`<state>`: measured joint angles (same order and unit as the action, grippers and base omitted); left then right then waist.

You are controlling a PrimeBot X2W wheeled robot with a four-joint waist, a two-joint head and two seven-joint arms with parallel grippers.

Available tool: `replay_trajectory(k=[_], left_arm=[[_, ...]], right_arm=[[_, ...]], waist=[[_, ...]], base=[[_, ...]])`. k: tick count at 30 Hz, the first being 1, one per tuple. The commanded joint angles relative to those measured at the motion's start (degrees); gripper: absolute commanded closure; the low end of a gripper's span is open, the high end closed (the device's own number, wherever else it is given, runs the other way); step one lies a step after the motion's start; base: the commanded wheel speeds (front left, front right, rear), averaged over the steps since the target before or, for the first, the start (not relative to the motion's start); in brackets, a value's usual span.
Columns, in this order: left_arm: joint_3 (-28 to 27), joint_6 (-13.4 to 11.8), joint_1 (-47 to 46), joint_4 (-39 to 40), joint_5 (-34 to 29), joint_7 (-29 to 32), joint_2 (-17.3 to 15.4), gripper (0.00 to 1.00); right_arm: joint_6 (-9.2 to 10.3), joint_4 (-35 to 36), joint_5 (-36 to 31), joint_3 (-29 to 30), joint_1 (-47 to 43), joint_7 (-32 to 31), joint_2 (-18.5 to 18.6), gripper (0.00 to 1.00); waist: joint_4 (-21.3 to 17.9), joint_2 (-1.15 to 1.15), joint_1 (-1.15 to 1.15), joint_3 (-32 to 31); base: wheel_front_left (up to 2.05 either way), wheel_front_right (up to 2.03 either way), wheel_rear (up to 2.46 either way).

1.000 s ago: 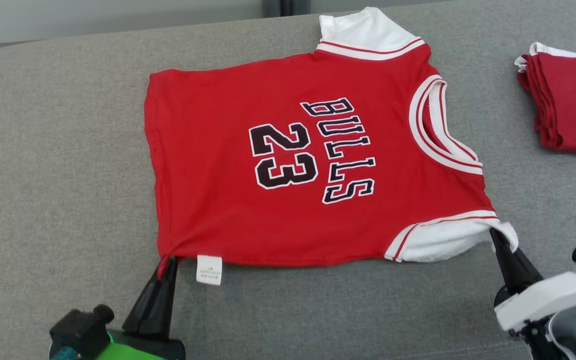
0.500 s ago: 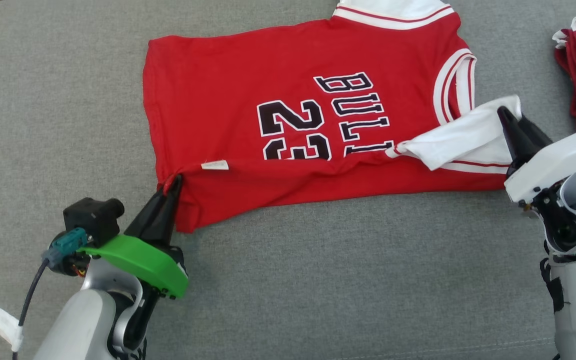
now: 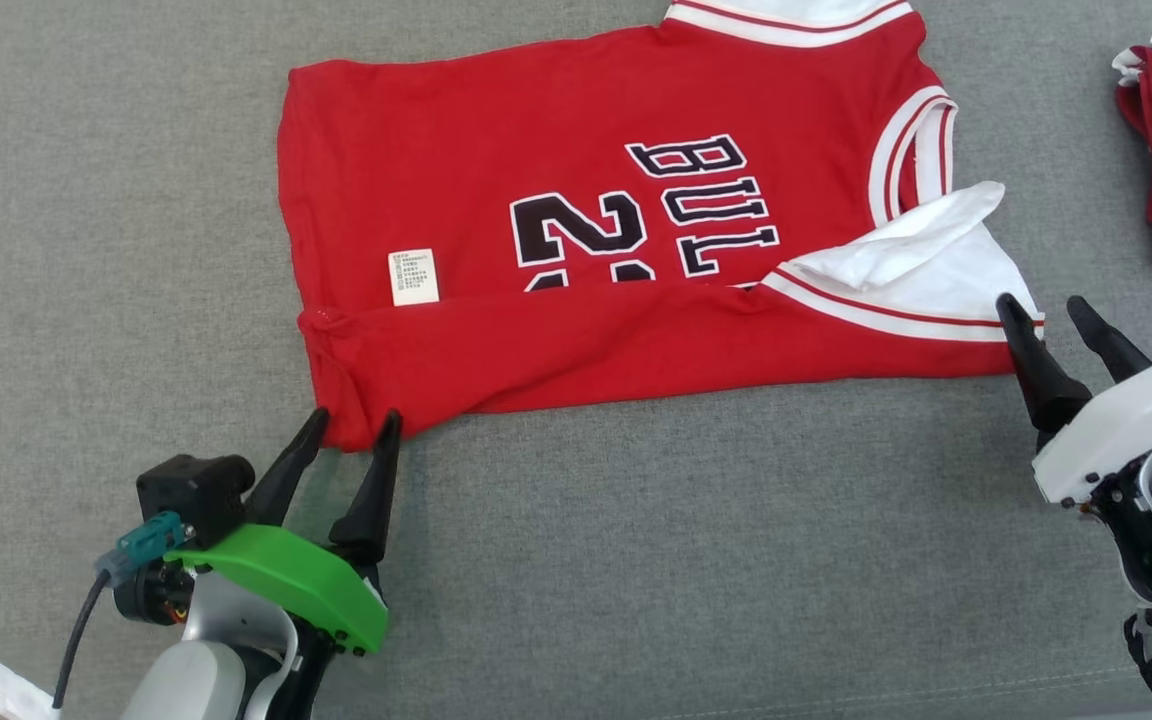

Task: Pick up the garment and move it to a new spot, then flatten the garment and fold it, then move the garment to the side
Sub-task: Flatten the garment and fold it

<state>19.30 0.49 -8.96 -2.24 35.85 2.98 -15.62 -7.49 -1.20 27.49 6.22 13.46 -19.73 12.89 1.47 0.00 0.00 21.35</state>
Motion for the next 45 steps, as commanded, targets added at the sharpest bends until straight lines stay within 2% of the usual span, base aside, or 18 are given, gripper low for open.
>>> replay_trajectory(k=[1,14,15,16,17,18,21,26,33,36,37,38,39,40,41,45], left_arm=[[0.3,-0.4,0.3,0.1,-0.3,0.3,-0.4,0.00],[1.6,0.6,-3.0,-3.1,-0.4,0.5,-0.1,0.00],[1.6,0.7,-3.3,-3.2,-0.3,0.7,-0.2,0.50],[1.5,0.9,-3.7,-3.4,-0.1,0.9,-0.4,0.80],[1.6,1.2,-3.8,-3.5,-0.1,1.2,-0.7,1.00],[1.7,1.5,-3.9,-3.5,0.2,1.6,-1.1,1.00],[1.2,2.4,-4.0,-2.6,1.6,2.8,-1.9,1.00],[1.0,3.8,0.0,3.2,5.1,7.6,-5.5,1.00],[2.5,4.3,9.9,14.3,12.7,17.4,-10.6,1.00],[2.6,3.3,12.5,16.0,13.9,17.9,-10.5,1.00],[2.8,3.1,13.2,16.0,14.1,17.9,-10.2,0.92],[3.1,2.9,13.6,15.7,14.3,17.6,-9.7,0.64],[3.3,2.6,13.9,15.2,14.0,17.3,-9.4,0.06],[3.4,2.3,14.0,14.6,13.6,17.0,-9.3,0.00],[3.6,2.2,14.0,13.6,12.7,16.6,-9.3,0.00],[1.8,0.4,12.8,10.9,10.8,13.0,-8.0,0.00]], right_arm=[[0.01,0.5,-1.3,0.3,-0.7,-0.5,0.6,0.00],[0.01,-2.2,-3.0,1.1,1.2,-4.7,-0.8,0.00],[0.01,-2.6,-2.8,0.9,1.2,-5.1,-0.8,0.00],[0.01,-3.1,-2.3,0.7,1.4,-5.1,-0.9,0.16],[0.01,-3.6,-2.0,1.0,1.7,-4.8,-1.0,0.93],[0.01,-4.2,-1.3,0.6,2.0,-5.2,-1.0,1.00],[0.06,-5.4,0.1,0.4,2.5,-5.3,0.2,1.00],[0.06,-2.8,6.2,1.1,0.7,-7.6,3.3,1.00],[0.05,3.1,12.9,4.8,-6.1,-18.0,9.4,1.00],[0.06,4.4,14.3,6.8,-9.4,-22.8,10.2,1.00],[0.06,4.7,14.3,7.3,-10.2,-23.9,10.2,1.00],[0.06,4.8,13.7,7.8,-10.8,-24.5,10.0,1.00],[0.06,4.8,12.6,8.4,-11.1,-24.6,9.7,0.73],[0.06,4.6,11.9,8.5,-11.4,-24.4,9.3,0.05],[0.05,4.2,10.9,8.6,-11.7,-24.5,9.0,0.00],[0.04,4.9,8.3,9.6,-11.2,-22.9,9.8,0.00]], waist=[[-0.5,0.00,0.00,1.0],[0.3,0.00,0.00,4.0],[0.3,0.00,0.00,4.0],[0.3,0.00,0.00,4.1],[0.3,0.00,0.00,4.0],[0.3,0.00,0.00,3.9],[0.3,0.00,0.00,3.0],[0.4,0.00,0.00,0.9],[0.2,0.00,0.00,-0.5],[0.5,0.00,0.00,-0.5],[0.5,0.00,0.00,-0.4],[0.6,0.00,0.00,-0.3],[0.7,0.00,0.00,-0.3],[0.7,0.00,0.00,-0.2],[0.8,0.00,0.00,-0.2],[1.5,0.00,0.00,-0.1]], base=[[0.00,0.00,0.00],[0.00,0.00,0.00],[0.00,0.00,0.00],[0.00,0.00,0.00],[0.00,0.00,0.00],[0.00,0.00,0.00],[0.00,0.00,0.00],[0.00,0.00,0.00],[0.00,0.00,0.00],[0.00,0.00,0.00],[0.00,0.00,0.00],[0.00,0.00,0.00],[0.00,0.00,0.00],[0.00,0.00,0.00],[0.00,0.00,0.00],[0.00,0.00,0.00]])
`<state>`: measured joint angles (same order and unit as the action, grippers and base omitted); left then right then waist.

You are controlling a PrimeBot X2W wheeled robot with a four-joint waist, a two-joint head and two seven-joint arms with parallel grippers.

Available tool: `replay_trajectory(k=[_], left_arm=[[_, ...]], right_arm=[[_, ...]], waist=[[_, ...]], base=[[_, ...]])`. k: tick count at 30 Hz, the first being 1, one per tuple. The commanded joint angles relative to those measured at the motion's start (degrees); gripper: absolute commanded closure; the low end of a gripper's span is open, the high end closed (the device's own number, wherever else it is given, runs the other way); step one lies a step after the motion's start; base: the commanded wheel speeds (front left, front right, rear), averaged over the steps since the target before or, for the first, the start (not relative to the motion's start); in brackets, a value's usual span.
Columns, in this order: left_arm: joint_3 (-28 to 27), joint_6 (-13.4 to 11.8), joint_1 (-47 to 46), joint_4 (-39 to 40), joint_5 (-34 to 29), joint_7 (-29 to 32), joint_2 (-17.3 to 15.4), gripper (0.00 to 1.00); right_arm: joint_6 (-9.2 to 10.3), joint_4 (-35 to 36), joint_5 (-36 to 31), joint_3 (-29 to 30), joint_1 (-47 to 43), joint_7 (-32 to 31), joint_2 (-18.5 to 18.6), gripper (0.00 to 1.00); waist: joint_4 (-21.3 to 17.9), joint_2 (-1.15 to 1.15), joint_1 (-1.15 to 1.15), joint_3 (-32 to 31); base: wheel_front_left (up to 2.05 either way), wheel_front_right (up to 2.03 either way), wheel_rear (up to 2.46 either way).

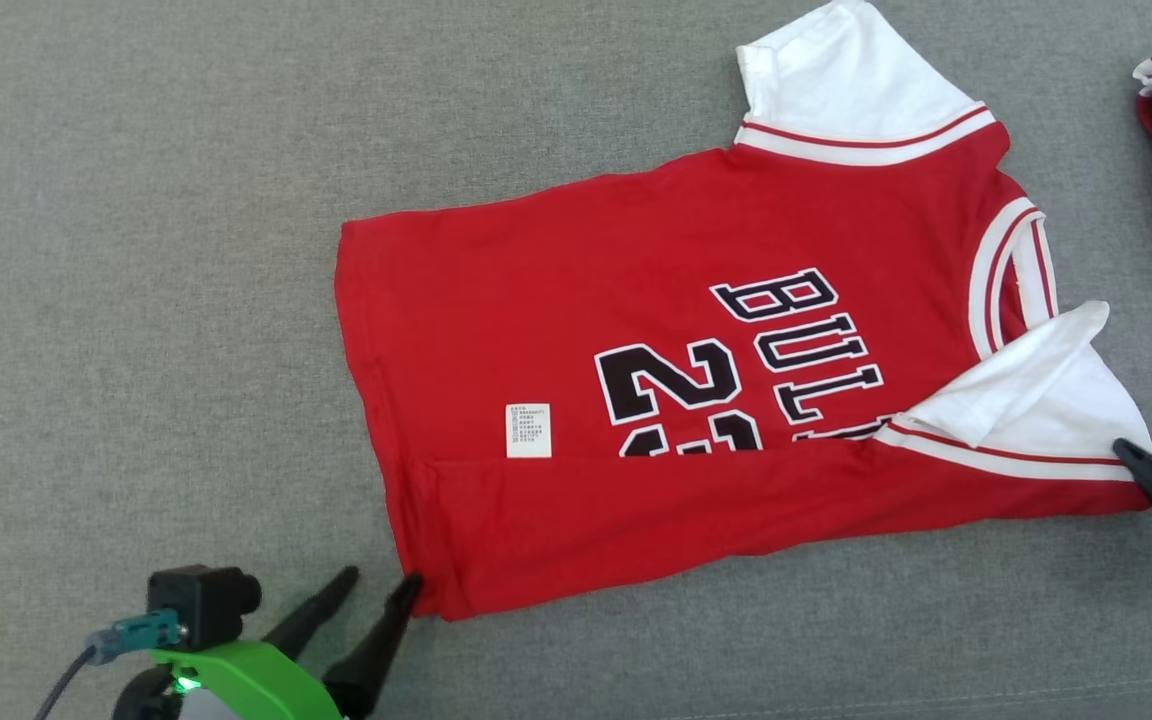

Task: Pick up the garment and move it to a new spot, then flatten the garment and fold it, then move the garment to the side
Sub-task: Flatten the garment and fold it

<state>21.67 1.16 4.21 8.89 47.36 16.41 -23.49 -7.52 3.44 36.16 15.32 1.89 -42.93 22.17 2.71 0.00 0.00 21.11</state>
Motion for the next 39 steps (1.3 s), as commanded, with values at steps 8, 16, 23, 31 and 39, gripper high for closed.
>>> replay_trajectory(k=[8,16,23,31,39], left_arm=[[-3.6,-1.1,-9.2,-1.1,-4.4,-2.2,-2.4,0.00],[-1.1,1.7,-32.5,-10.5,-7.1,-0.7,2.5,0.00],[3.0,3.8,-42.9,-18.7,-8.9,-1.2,7.0,0.00],[6.7,5.6,-46.2,-21.9,-7.5,-1.1,8.7,0.00],[9.8,6.3,-47.2,-21.7,-6.0,-0.7,7.6,0.84]], right_arm=[[0.04,7.3,-2.5,1.0,14.5,3.3,2.6,0.00],[0.04,-2.0,-12.4,-6.8,42.2,-0.9,1.4,0.00],[0.04,-15.9,-19.0,-12.5,55.2,-0.9,1.8,0.00],[0.05,-26.3,-22.2,-12.5,58.7,1.1,1.7,0.00],[0.04,-30.0,-19.6,-15.6,59.0,3.0,0.3,1.00]], waist=[[1.7,0.00,0.00,5.3],[7.0,0.00,0.00,15.5],[11.0,0.00,0.00,18.3],[11.9,0.00,0.00,18.3],[10.8,0.00,0.00,17.4]], base=[[0.00,0.00,0.00],[0.00,0.00,0.00],[0.00,0.00,0.00],[0.00,0.00,0.00],[0.00,0.00,0.00]])
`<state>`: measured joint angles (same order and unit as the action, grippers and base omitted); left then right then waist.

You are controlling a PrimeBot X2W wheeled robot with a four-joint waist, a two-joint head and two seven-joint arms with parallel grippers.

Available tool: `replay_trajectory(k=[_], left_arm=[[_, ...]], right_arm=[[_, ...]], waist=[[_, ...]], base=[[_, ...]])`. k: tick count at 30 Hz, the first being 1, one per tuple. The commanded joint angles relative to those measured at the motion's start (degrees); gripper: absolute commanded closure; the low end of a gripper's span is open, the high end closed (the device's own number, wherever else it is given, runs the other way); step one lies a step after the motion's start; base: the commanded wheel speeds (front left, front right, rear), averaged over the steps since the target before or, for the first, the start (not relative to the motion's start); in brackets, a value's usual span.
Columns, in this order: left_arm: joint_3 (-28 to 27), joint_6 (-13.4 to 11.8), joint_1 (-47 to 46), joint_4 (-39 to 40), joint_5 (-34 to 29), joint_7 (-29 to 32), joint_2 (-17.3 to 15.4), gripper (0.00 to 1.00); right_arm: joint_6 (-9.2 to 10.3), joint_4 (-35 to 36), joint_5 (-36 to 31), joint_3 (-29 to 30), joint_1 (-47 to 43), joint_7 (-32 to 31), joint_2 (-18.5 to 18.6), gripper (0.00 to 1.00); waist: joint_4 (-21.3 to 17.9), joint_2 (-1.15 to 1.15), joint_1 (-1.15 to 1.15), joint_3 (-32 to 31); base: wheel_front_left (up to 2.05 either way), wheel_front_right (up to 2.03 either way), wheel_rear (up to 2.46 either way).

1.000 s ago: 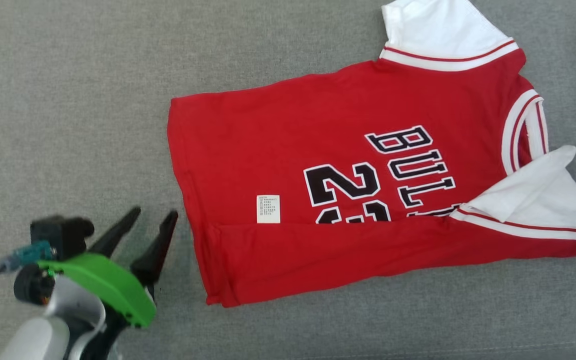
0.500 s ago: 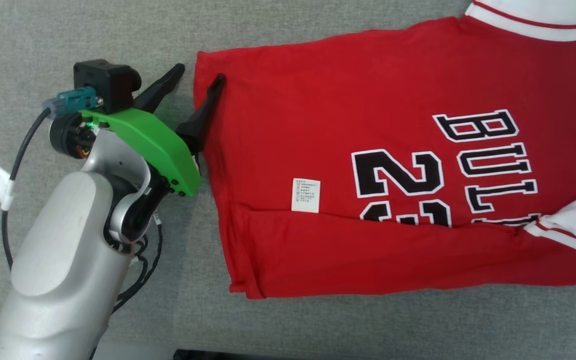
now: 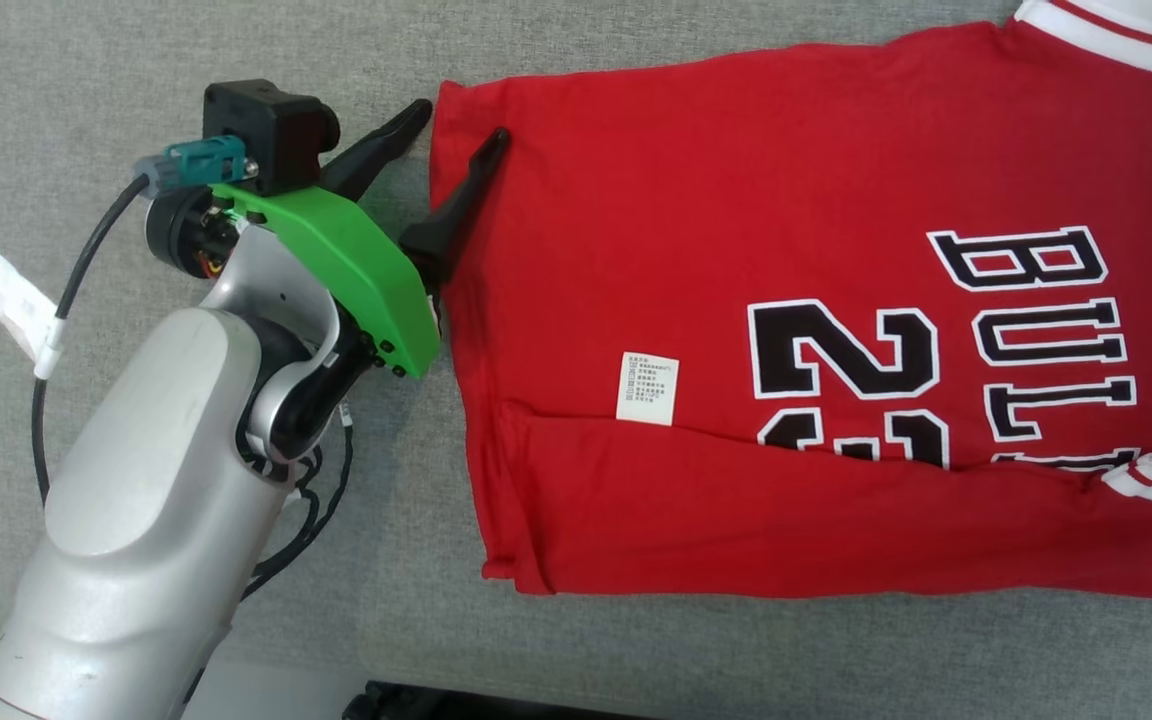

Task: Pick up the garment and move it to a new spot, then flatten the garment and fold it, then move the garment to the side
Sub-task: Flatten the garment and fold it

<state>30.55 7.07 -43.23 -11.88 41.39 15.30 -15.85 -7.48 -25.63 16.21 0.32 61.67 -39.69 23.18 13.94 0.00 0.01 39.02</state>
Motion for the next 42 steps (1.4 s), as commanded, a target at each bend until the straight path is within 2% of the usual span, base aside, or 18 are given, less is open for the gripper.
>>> replay_trajectory(k=[1,8,13,18,21,25,31,32,33,34,35,36,38,42], left_arm=[[1.2,0.4,0.2,-1.0,0.2,0.2,-0.2,1.00],[-0.1,0.4,0.4,0.5,1.0,-3.6,-2.4,1.00],[-1.2,0.3,4.3,3.6,2.0,-5.7,-4.6,1.00],[-1.7,-0.4,11.6,8.0,2.7,-8.2,-6.4,1.00],[-2.5,-1.8,16.3,10.8,3.3,-10.0,-7.2,1.00],[-3.6,-4.8,23.7,14.5,3.7,-12.0,-8.2,1.00],[-4.0,-7.5,30.9,18.5,4.1,-12.9,-9.5,1.00],[-3.9,-8.0,31.7,18.8,3.6,-13.2,-9.7,0.79],[-3.9,-8.5,32.5,19.0,3.1,-13.5,-9.8,0.47],[-3.8,-9.0,33.1,18.9,3.0,-13.5,-9.7,0.00],[-3.8,-9.6,33.9,18.7,3.1,-13.6,-9.5,0.00],[-3.7,-10.0,34.3,18.5,3.0,-13.6,-9.4,0.00],[-3.5,-11.1,35.3,17.8,1.6,-14.1,-10.1,0.00],[-4.6,-13.2,38.7,18.9,1.7,-16.8,-9.2,0.00]], right_arm=[[-0.01,-1.2,1.1,-0.4,-0.8,0.6,-0.9,1.00],[-0.01,0.5,8.2,0.0,-0.6,8.8,-3.0,1.00],[0.00,5.5,14.8,-1.0,-6.1,11.2,-0.4,1.00],[0.00,13.6,20.6,0.1,-17.8,11.5,1.7,1.00],[-0.01,18.6,23.3,2.2,-24.9,12.2,2.1,1.00],[-0.01,24.1,25.3,5.0,-35.0,12.4,0.5,1.00],[-0.01,27.7,25.3,7.4,-43.2,12.5,-2.6,1.00],[-0.01,27.9,25.1,7.5,-44.2,12.4,-3.1,1.00],[-0.01,27.8,24.7,7.3,-45.2,12.0,-3.3,1.00],[-0.01,27.5,24.3,7.0,-45.9,11.7,-3.3,1.00],[-0.01,27.2,23.6,6.7,-46.5,11.7,-3.3,0.85],[-0.01,27.2,23.2,6.5,-46.8,12.1,-3.2,0.00],[-0.01,26.5,22.6,6.2,-47.6,12.1,-3.7,0.00],[0.00,25.7,22.1,7.4,-48.5,11.6,-3.4,0.00]], waist=[[-0.6,0.00,-0.01,-0.8],[-3.3,0.00,-0.01,-3.7],[-6.0,0.00,-0.01,-7.3],[-8.6,0.00,-0.01,-11.8],[-10.0,0.00,-0.01,-14.5],[-12.2,0.00,-0.01,-17.2],[-13.4,0.00,-0.01,-18.0],[-13.4,0.00,-0.01,-18.0],[-13.5,0.00,-0.01,-18.0],[-13.5,0.00,-0.01,-18.0],[-13.5,0.00,-0.01,-18.1],[-13.5,0.00,-0.01,-18.2],[-13.6,0.00,-0.01,-18.4],[-14.1,0.00,-0.01,-18.9]], base=[[0.00,0.00,0.00],[0.00,0.00,0.00],[0.00,0.00,0.00],[0.00,0.00,0.00],[0.00,0.00,0.00],[0.00,0.00,0.00],[0.00,0.00,0.00],[0.00,0.00,0.00],[0.00,0.00,0.00],[0.00,0.00,0.00],[0.00,0.00,0.00],[0.00,0.00,0.00],[0.00,0.00,0.00],[0.00,0.00,0.00]])
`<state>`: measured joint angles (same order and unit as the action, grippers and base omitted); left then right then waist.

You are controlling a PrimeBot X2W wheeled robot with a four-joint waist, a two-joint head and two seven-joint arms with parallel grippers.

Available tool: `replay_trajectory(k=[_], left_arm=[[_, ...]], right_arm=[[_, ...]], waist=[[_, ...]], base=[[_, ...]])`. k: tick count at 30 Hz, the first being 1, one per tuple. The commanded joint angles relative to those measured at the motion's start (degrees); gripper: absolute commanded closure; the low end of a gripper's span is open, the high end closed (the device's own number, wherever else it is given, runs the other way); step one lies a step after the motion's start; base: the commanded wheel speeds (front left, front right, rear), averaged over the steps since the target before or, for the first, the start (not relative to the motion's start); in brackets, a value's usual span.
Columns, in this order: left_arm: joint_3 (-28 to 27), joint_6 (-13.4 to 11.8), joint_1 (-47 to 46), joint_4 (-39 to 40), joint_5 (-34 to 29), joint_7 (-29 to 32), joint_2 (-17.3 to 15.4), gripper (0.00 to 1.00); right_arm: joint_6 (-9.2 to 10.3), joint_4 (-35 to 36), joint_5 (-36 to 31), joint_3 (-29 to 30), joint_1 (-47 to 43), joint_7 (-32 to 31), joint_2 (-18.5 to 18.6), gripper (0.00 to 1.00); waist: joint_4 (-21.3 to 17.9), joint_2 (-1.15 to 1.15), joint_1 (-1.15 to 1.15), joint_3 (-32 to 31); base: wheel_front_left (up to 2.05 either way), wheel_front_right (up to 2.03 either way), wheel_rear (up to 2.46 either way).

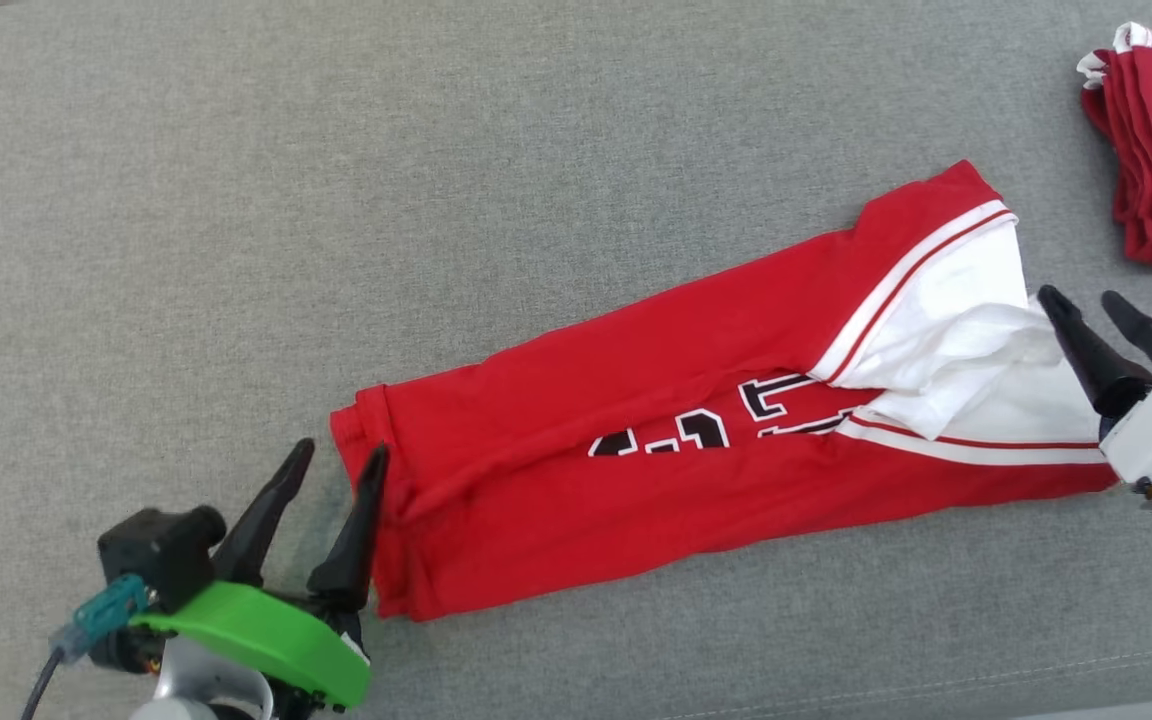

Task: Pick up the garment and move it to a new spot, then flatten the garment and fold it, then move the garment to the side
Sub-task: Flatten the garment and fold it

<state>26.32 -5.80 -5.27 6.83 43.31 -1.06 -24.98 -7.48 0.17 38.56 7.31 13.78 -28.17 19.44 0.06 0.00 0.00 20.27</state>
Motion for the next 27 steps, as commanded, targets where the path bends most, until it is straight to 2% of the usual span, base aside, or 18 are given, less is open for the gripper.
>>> replay_trajectory(k=[1,7,12,16,23,24,25,26,27], left_arm=[[-1.0,-1.2,2.0,0.7,-0.6,-2.2,0.2,0.00],[-2.7,-4.9,6.4,0.7,-6.5,-12.0,1.7,0.00],[-3.5,-5.9,7.0,-1.5,-11.4,-14.0,5.3,0.00],[-6.3,-4.1,7.3,-2.0,-15.3,-14.1,8.9,0.00],[-12.2,1.1,10.0,-3.5,-20.7,-14.2,15.0,0.00],[-13.0,2.0,10.3,-4.1,-21.4,-14.1,15.7,0.00],[-13.5,2.7,10.5,-4.5,-21.7,-14.1,16.3,0.00],[-14.2,3.5,10.7,-4.9,-22.2,-14.1,17.0,0.00],[-14.8,4.1,10.8,-5.2,-22.7,-14.1,17.5,0.00]], right_arm=[[-0.01,-0.2,-0.4,1.2,-0.3,0.5,0.3,0.00],[-0.01,-4.4,-1.7,4.0,3.0,-0.1,-2.4,0.00],[-0.01,-10.8,-3.9,3.6,5.6,-0.6,-4.1,0.00],[-0.01,-15.9,-4.2,3.0,7.0,0.2,-5.2,0.00],[-0.01,-21.7,-2.1,-0.5,7.4,0.8,-5.8,0.00],[-0.01,-22.3,-2.0,-1.0,7.5,1.2,-5.7,0.23],[0.00,-22.9,-2.1,-0.9,7.6,1.7,-5.5,0.90],[0.00,-23.6,-2.3,-1.1,7.9,2.0,-5.4,1.00],[-0.01,-24.2,-2.3,-1.3,8.0,2.2,-5.2,1.00]], waist=[[-0.3,0.00,0.00,-0.2],[-0.6,0.00,0.00,0.3],[0.6,0.00,0.00,0.9],[2.1,0.00,0.00,0.9],[3.9,0.00,0.00,-0.3],[4.0,0.00,0.00,-0.5],[4.0,0.00,0.00,-0.6],[4.1,0.00,0.00,-0.8],[4.1,0.00,0.00,-1.0]], base=[[0.00,0.00,0.00],[0.00,0.00,0.00],[0.00,0.00,0.00],[0.00,0.00,0.00],[0.00,0.00,0.00],[0.00,0.00,0.00],[0.00,0.00,0.00],[0.00,0.00,0.00],[0.00,0.00,0.00]])
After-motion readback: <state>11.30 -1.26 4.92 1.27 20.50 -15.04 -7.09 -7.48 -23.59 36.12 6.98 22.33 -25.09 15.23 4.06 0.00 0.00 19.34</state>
